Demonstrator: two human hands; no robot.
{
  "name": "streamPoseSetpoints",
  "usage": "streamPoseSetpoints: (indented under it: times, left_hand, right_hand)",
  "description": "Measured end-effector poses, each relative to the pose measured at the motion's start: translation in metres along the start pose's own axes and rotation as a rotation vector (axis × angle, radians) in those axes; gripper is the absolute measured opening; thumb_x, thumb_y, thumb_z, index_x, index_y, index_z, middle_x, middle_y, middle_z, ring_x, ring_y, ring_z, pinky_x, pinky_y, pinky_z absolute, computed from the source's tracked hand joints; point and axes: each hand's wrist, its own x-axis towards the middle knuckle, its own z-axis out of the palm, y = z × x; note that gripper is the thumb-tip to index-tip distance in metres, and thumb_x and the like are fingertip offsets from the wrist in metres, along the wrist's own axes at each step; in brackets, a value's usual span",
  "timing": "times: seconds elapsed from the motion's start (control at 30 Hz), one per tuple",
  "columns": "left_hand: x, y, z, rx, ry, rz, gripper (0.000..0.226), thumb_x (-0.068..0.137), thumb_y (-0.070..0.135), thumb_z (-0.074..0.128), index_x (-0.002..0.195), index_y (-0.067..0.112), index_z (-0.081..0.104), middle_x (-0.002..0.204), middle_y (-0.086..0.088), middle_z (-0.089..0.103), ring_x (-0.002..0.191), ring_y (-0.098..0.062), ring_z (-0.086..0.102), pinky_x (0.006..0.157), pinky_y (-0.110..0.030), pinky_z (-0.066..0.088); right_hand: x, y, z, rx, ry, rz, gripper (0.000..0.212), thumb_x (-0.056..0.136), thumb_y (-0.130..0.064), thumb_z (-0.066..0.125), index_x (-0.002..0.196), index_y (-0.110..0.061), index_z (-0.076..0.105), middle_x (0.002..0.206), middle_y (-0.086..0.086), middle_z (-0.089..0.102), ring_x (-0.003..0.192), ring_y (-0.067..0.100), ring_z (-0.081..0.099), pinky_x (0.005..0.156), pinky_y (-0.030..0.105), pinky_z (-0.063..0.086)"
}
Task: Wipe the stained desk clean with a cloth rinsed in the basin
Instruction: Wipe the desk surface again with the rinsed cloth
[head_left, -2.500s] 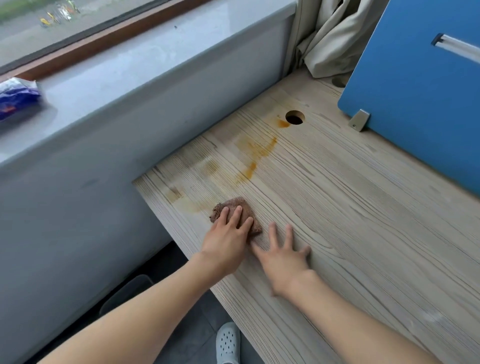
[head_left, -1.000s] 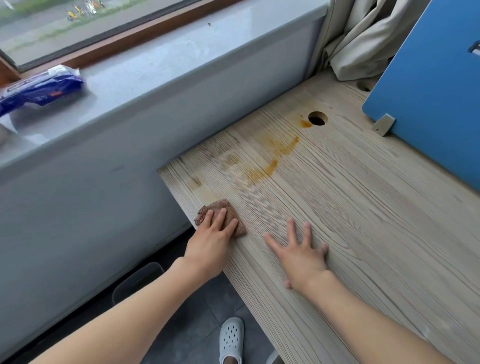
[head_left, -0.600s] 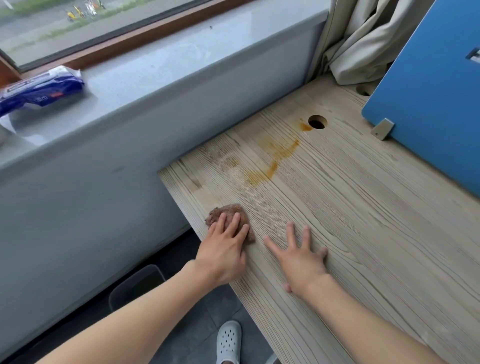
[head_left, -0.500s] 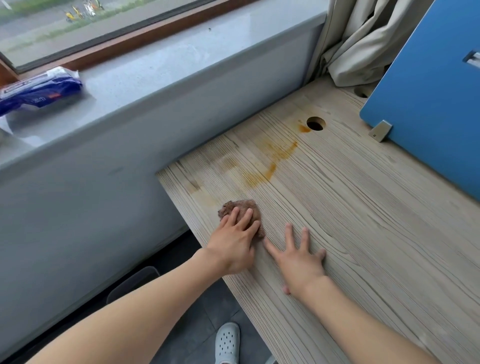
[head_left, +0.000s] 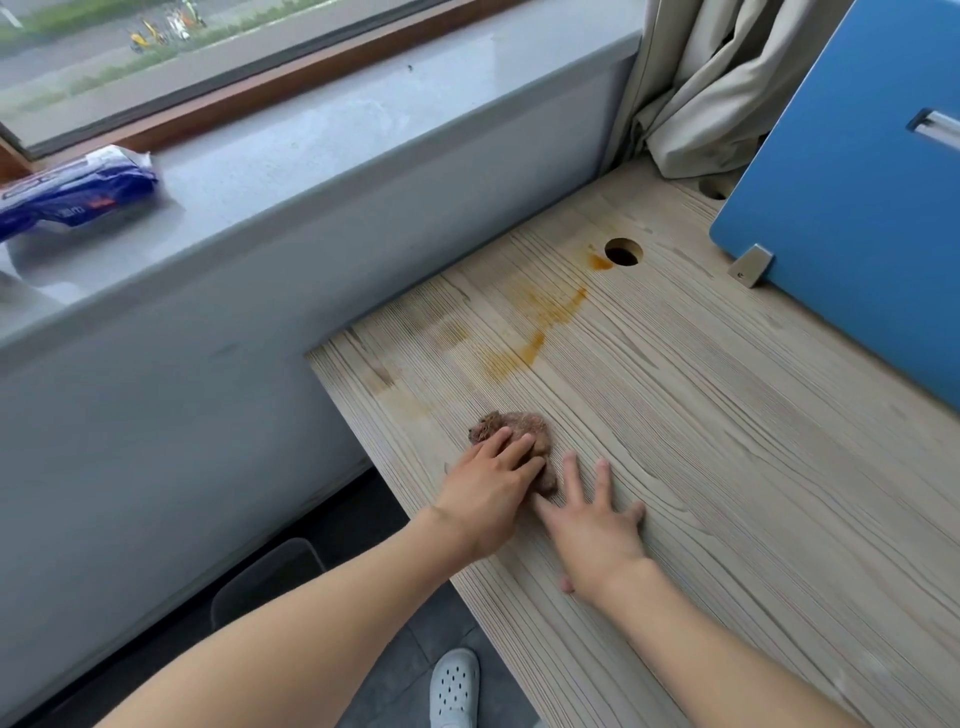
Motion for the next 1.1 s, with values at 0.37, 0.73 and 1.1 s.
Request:
streamPoseSetpoints:
  times: [0.37,0.73,1.1]
  left_hand:
    - [-0.058,-0.011,-0.041,-1.627,0.405,-0.641,0.021,0.096,0.002,0.051,0.105,0.009,0.068,0.098,-0.013,0.074,0.094,-0.031,0.07,0.086,-0.042,0.058]
    - [-0.102,-0.021,-0.082,-2.192,0.315,-0.353,0.035,0.107,0.014,0.037,0.122,-0.007,0.061,0.12,-0.026,0.067,0.103,-0.029,0.067,0.091,-0.036,0.056]
    - [-0.128,-0.052,-0.105,-2.141,0.33,-0.362,0.038,0.107,0.007,0.03,0.121,-0.005,0.063,0.118,-0.022,0.069,0.116,-0.034,0.065,0.105,-0.047,0.047]
  right_hand:
    - [-0.025,-0.014,-0.037,0.679,0.468,-0.22,0.043,0.095,-0.033,0.064,0.134,-0.024,0.05,0.126,-0.011,0.049,0.119,0.008,0.046,0.104,0.03,0.041]
    - [-0.031,-0.055,-0.087,0.806,0.585,-0.334,0.046,0.085,-0.039,0.075,0.126,-0.022,0.064,0.117,-0.011,0.053,0.106,0.008,0.056,0.094,0.025,0.047]
    - [-0.043,-0.078,-0.129,0.895,0.648,-0.267,0.009,0.098,-0.015,0.059,0.094,-0.021,0.064,0.077,-0.006,0.065,0.069,0.008,0.061,0.063,0.032,0.053]
